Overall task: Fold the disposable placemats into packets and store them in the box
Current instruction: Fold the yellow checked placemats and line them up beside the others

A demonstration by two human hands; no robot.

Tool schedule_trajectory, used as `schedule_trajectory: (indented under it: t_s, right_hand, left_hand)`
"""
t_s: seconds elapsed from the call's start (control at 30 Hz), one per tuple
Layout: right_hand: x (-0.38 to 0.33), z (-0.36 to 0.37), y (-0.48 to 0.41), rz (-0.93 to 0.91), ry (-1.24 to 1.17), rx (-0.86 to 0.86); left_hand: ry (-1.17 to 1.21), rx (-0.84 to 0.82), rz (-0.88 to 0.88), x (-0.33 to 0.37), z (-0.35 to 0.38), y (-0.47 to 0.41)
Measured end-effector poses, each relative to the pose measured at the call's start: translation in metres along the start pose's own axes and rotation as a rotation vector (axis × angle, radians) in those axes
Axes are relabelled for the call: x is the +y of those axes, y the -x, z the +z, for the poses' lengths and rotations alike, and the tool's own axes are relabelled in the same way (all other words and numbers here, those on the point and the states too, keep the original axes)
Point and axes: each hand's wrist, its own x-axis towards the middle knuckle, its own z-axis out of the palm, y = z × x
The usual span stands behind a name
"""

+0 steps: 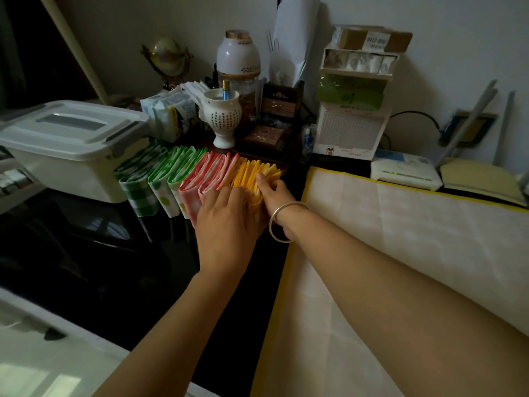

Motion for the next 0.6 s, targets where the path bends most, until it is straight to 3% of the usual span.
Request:
schedule_trajectory:
  t_s: [0.23, 0.37, 0.6]
  right_hand:
    - [0.005, 0.0, -0.011, -0.014, -0.071, 0.023]
    - [0.006, -0.007, -0.012, 0.073, -0.16, 0.006]
    - [0.012, -0.031, -0.002, 0.176, -0.301, 0.034]
  left_hand:
    - [-0.032, -0.02, -0.01, -0.002, -0.001, -0.001]
    - [0.025, -0.088, -0.026, -0.007, -0.008, 0.004]
    - [0.074, -0.197, 0.162, 0.021, -0.028, 0.06]
